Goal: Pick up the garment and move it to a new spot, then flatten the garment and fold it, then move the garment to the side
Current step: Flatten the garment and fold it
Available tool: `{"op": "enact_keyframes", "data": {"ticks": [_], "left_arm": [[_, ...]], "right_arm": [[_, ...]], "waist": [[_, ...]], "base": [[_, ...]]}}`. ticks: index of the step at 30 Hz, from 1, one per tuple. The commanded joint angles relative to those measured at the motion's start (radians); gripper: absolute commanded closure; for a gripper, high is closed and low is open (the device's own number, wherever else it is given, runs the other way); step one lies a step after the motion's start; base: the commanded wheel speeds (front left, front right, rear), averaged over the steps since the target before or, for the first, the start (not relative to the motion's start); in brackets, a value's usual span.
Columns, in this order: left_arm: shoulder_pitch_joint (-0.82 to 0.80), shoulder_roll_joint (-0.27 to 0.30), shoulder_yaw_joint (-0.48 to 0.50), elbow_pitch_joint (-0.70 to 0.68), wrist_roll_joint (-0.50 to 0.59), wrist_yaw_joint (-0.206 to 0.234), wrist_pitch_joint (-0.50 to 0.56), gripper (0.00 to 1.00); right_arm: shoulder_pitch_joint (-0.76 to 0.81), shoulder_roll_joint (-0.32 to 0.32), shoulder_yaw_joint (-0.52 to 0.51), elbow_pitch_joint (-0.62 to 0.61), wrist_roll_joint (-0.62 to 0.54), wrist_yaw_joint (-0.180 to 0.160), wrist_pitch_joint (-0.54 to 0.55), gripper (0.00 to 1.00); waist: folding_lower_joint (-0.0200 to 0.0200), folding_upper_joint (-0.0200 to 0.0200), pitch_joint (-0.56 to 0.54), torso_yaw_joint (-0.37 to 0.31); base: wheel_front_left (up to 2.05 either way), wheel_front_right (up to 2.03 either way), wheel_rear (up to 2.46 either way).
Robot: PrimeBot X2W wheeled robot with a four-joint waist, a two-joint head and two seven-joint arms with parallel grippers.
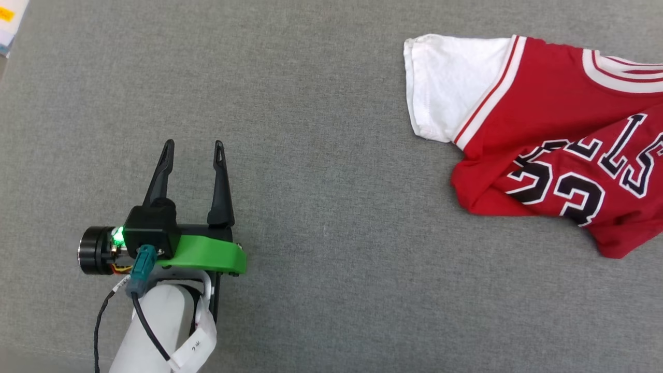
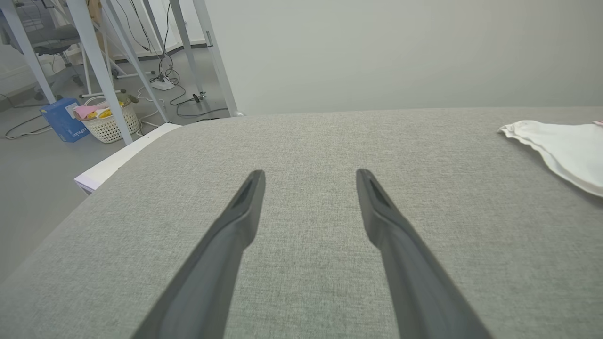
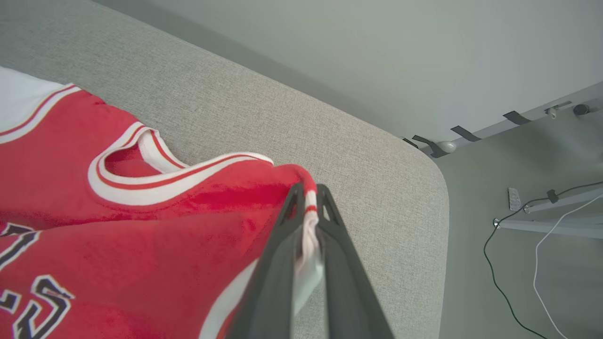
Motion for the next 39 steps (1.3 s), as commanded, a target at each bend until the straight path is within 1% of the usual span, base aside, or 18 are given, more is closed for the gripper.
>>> {"op": "enact_keyframes", "data": {"ticks": [1, 4, 5, 9, 13, 17, 21, 22, 23, 24, 28, 30, 32, 34, 36, 39], "left_arm": [[-0.026, -0.011, 0.004, -0.002, 0.008, -0.007, -0.006, 0.0], [-0.047, -0.022, 0.005, -0.001, 0.014, -0.015, -0.006, 0.0], [-0.055, -0.026, 0.007, 0.0, 0.016, -0.018, -0.006, 0.0], [-0.08, -0.041, 0.013, 0.006, 0.023, -0.027, -0.006, 0.0], [-0.093, -0.052, 0.022, 0.009, 0.03, -0.035, -0.006, 0.0], [-0.098, -0.059, 0.031, 0.014, 0.039, -0.04, -0.006, 0.0], [-0.096, -0.06, 0.045, 0.026, 0.047, -0.046, -0.006, 0.0], [-0.095, -0.059, 0.048, 0.029, 0.049, -0.048, -0.006, 0.0], [-0.093, -0.058, 0.051, 0.032, 0.051, -0.05, -0.006, 0.0], [-0.091, -0.057, 0.055, 0.036, 0.053, -0.052, -0.006, 0.0], [-0.082, -0.044, 0.07, 0.047, 0.061, -0.061, -0.006, 0.0], [-0.079, -0.033, 0.078, 0.054, 0.063, -0.068, -0.006, 0.0], [-0.083, -0.019, 0.085, 0.064, 0.063, -0.08, -0.006, 0.0], [-0.092, 0.0, 0.089, 0.078, 0.062, -0.099, -0.006, 0.0], [-0.112, 0.022, 0.091, 0.096, 0.061, -0.122, -0.006, 0.0], [-0.159, 0.058, 0.088, 0.136, 0.056, -0.162, -0.003, 0.0]], "right_arm": [[-0.045, 0.017, 0.004, 0.02, -0.023, -0.001, 0.005, 1.0], [-0.119, 0.068, 0.039, 0.079, -0.065, -0.001, 0.017, 1.0], [-0.148, 0.1, 0.057, 0.111, -0.081, -0.001, 0.019, 1.0], [-0.22, 0.188, 0.143, 0.217, -0.134, -0.001, 0.033, 1.0], [-0.252, 0.285, 0.191, 0.344, -0.146, -0.001, 0.021, 1.0], [-0.265, 0.329, 0.229, 0.44, -0.154, -0.001, -0.018, 1.0], [-0.278, 0.342, 0.261, 0.485, -0.138, -0.001, -0.08, 1.0], [-0.28, 0.34, 0.266, 0.489, -0.133, -0.001, -0.106, 0.68], [-0.279, 0.337, 0.272, 0.49, -0.128, -0.001, -0.127, 0.22], [-0.275, 0.331, 0.281, 0.485, -0.122, -0.001, -0.154, 0.0], [-0.244, 0.297, 0.3, 0.431, -0.1, -0.001, -0.292, 0.0], [-0.223, 0.282, 0.287, 0.403, -0.103, -0.001, -0.384, 0.0], [-0.194, 0.285, 0.256, 0.381, -0.118, -0.001, -0.49, 0.0], [-0.16, 0.305, 0.224, 0.36, -0.15, -0.001, -0.585, 0.0], [-0.114, 0.344, 0.182, 0.339, -0.173, -0.001, -0.659, 0.0], [-0.046, 0.399, 0.116, 0.304, -0.231, -0.001, -0.739, 0.0]], "waist": [[0.0001, 0.0, 0.059, 0.031], [0.0001, 0.0, 0.096, 0.048], [0.0001, 0.0, 0.107, 0.053], [0.0001, 0.0, 0.14, 0.072], [0.0001, 0.0, 0.155, 0.082], [0.0001, 0.0, 0.158, 0.083], [0.0001, 0.0, 0.137, 0.07], [0.0001, 0.0, 0.126, 0.064], [0.0001, 0.0, 0.115, 0.058], [0.0001, 0.0, 0.101, 0.051], [0.0001, 0.0, 0.046, 0.019], [0.0001, 0.0, 0.02, -0.001], [0.0001, 0.0, -0.005, -0.024], [0.0001, 0.0, -0.028, -0.049], [0.0001, 0.0, -0.048, -0.076], [0.0001, 0.0, -0.072, -0.117]], "base": [[0.0, 0.0, 0.0], [0.0, 0.0, 0.0], [0.0, 0.0, 0.0], [0.0, 0.0, 0.0], [0.0, 0.0, 0.0], [0.0, 0.0, 0.0], [0.0, 0.0, 0.0], [0.0, 0.0, 0.0], [0.0, 0.0, 0.0], [0.0, 0.0, 0.0], [0.0, 0.0, 0.0], [0.0, 0.0, 0.0], [0.0, 0.0, 0.0], [0.0, 0.0, 0.0], [0.0, 0.0, 0.0], [0.0, 0.0, 0.0]]}}
